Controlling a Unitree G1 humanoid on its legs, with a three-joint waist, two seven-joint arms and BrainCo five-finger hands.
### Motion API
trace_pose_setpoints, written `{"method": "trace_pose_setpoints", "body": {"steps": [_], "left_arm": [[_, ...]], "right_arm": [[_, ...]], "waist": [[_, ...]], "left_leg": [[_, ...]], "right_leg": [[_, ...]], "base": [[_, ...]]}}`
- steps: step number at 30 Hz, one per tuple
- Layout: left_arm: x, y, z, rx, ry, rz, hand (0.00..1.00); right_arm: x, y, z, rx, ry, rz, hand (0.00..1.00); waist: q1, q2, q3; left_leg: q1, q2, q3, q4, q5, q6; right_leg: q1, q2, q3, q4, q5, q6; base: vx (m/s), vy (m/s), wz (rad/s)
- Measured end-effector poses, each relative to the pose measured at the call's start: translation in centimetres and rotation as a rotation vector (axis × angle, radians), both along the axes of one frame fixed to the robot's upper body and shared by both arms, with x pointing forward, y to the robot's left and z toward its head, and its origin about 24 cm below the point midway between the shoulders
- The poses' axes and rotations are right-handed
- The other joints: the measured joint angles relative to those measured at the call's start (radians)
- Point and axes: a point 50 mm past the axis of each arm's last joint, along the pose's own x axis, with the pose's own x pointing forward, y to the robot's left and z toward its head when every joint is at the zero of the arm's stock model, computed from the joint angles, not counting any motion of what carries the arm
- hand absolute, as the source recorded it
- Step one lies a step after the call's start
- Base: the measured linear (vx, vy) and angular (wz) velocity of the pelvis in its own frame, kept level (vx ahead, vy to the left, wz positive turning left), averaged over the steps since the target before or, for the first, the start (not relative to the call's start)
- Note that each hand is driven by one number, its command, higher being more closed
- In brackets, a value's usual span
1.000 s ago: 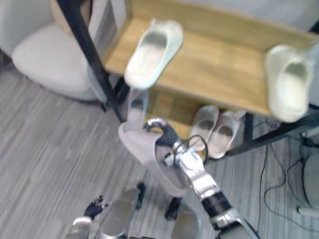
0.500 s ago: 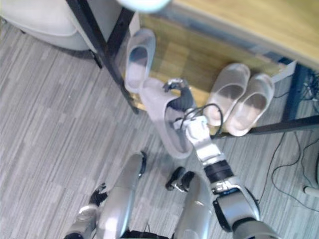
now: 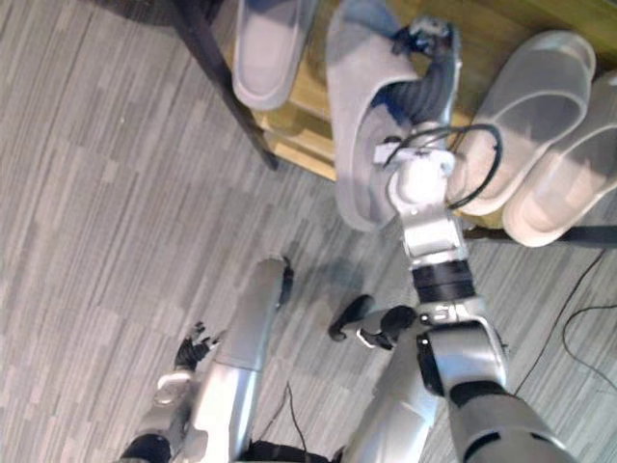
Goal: Organize the slippers on the shoe rack
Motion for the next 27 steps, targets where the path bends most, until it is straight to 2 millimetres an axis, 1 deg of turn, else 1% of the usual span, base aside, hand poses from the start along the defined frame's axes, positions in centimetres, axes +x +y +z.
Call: {"method": "trace_pose_setpoints", "body": {"steps": [4, 6, 8, 12, 14, 15, 17, 20, 23, 27], "left_arm": [[0.5, 0.0, 0.4, 0.001, -0.017, 0.019, 0.0], [0.7, -0.2, 0.5, -0.005, -0.026, 0.021, 0.0], [0.9, -0.3, 0.8, -0.003, -0.041, 0.029, 0.0], [1.1, -0.3, 0.9, -0.002, -0.052, 0.036, 0.0], [1.3, -0.4, 1.0, -0.002, -0.056, 0.035, 0.0], [1.4, -0.4, 1.1, -0.001, -0.059, 0.039, 0.0], [1.7, -0.6, 1.3, 0.001, -0.068, 0.046, 0.0], [1.8, -0.7, 1.4, 0.0, -0.072, 0.04, 0.0], [2.0, -0.9, 1.5, -0.005, -0.077, 0.037, 0.0], [2.2, -1.2, 1.6, -0.01, -0.084, 0.035, 0.0]], "right_arm": [[0.2, -0.1, 2.0, 0.055, -0.044, -0.048, 1.0], [0.7, -0.6, 2.1, 0.091, -0.024, -0.074, 1.0], [1.2, -0.6, 2.2, 0.132, -0.01, -0.09, 1.0], [1.6, -0.5, 2.8, 0.157, 0.002, -0.114, 1.0], [1.9, -0.6, 3.0, 0.168, 0.01, -0.127, 1.0], [2.1, -0.7, 3.1, 0.182, 0.015, -0.138, 0.0], [2.1, -1.1, 3.5, 0.213, 0.009, -0.146, 0.0], [2.3, -1.2, 4.1, 0.244, 0.01, -0.157, 0.0], [2.5, -1.3, 4.2, 0.268, 0.011, -0.168, 0.0], [2.3, -2.0, 4.2, 0.331, 0.003, -0.174, 0.0]], "waist": [[0.008, 0.0, 0.0], [0.013, 0.0, 0.0], [0.022, 0.0, 0.0], [0.031, 0.001, 0.0], [0.033, 0.001, 0.0], [0.039, 0.001, -0.001], [0.049, 0.004, -0.002], [0.052, 0.006, -0.003], [0.059, 0.011, -0.006], [0.067, 0.018, -0.01]], "left_leg": [[-0.03, -0.005, -0.012, 0.002, 0.004, -0.008], [-0.032, -0.016, -0.011, 0.004, 0.005, -0.009], [-0.036, -0.016, -0.016, 0.006, 0.005, -0.01], [-0.052, -0.023, -0.034, 0.008, 0.009, -0.017], [-0.054, -0.033, -0.035, 0.008, 0.011, -0.02], [-0.054, -0.038, -0.035, 0.008, 0.012, -0.021], [-0.062, -0.042, -0.043, 0.008, 0.015, -0.026], [-0.069, -0.05, -0.054, 0.007, 0.018, -0.033], [-0.069, -0.052, -0.056, 0.003, 0.02, -0.036], [-0.068, -0.052, -0.058, -0.003, 0.023, -0.042]], "right_leg": [[-0.023, -0.002, -0.012, 0.004, 0.0, -0.003], [-0.023, -0.017, -0.013, 0.015, -0.007, -0.01], [-0.024, -0.016, -0.018, 0.017, -0.01, -0.011], [-0.024, -0.019, -0.038, 0.018, -0.014, -0.012], [-0.024, -0.032, -0.041, 0.026, -0.02, -0.01], [-0.024, -0.037, -0.041, 0.032, -0.026, -0.012], [-0.024, -0.038, -0.05, 0.033, -0.029, -0.016], [-0.023, -0.042, -0.061, 0.037, -0.035, -0.019], [-0.023, -0.046, -0.064, 0.04, -0.039, -0.021], [-0.023, -0.046, -0.067, 0.04, -0.043, -0.028]], "base": [[0.01, -0.018, 0.07], [0.01, -0.01, 0.14], [0.01, -0.015, 0.07], [0.0, -0.003, 0.07], [-0.01, -0.001, 0.15], [-0.01, -0.005, 0.17], [0.0, -0.006, 0.12], [0.0, -0.003, 0.11], [0.0, -0.002, 0.04], [0.0, 0.0, 0.0]]}}
